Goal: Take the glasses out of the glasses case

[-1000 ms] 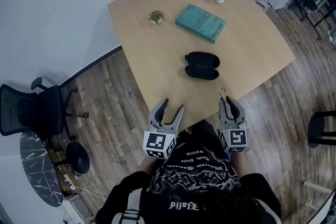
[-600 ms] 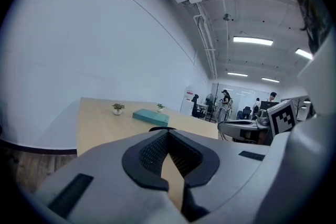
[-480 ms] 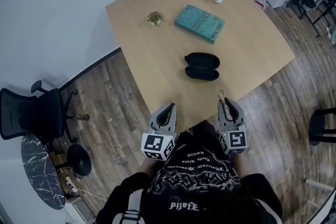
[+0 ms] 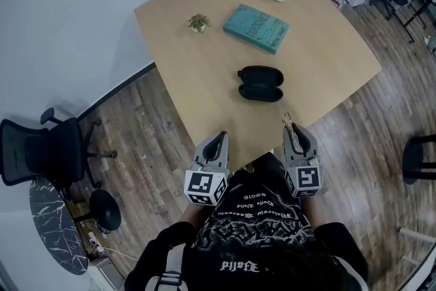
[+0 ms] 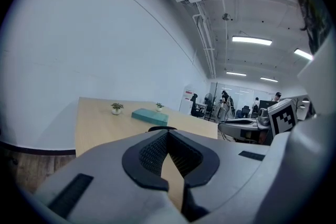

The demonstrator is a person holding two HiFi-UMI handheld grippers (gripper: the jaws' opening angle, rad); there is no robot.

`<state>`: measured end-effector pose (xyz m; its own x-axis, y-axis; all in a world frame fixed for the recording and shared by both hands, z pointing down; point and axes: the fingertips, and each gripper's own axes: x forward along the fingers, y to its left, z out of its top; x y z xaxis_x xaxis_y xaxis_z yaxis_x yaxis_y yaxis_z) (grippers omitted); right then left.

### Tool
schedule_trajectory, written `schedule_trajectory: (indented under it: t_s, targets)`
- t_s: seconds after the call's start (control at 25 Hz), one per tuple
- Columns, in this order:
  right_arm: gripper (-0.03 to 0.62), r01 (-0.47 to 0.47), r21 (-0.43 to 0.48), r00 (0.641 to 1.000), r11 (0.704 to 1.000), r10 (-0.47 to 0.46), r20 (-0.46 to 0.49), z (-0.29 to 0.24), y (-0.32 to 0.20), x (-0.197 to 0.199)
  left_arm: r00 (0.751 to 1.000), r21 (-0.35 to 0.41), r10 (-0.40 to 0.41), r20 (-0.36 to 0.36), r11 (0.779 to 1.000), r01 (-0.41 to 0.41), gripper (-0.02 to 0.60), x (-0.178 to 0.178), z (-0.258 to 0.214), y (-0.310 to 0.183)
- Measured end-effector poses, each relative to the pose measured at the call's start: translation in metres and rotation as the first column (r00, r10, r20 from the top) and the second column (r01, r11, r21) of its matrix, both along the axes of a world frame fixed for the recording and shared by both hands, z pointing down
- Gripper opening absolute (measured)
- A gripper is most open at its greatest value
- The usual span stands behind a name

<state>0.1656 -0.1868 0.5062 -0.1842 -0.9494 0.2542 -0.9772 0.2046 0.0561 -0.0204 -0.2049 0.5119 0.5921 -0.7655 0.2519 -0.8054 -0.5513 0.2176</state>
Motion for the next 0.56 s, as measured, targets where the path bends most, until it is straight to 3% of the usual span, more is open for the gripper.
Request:
schedule_trajectory:
  t_s: [0.56]
  targets:
    - [0.084, 0.022, -0.005, 0.999, 1.000, -0.023, -0.043, 0.0008, -0.0094, -0.0041, 1.000, -0.003, -0.027, 0.002, 1.000, 0.027, 0.003, -0.0037, 0.0031, -0.0093]
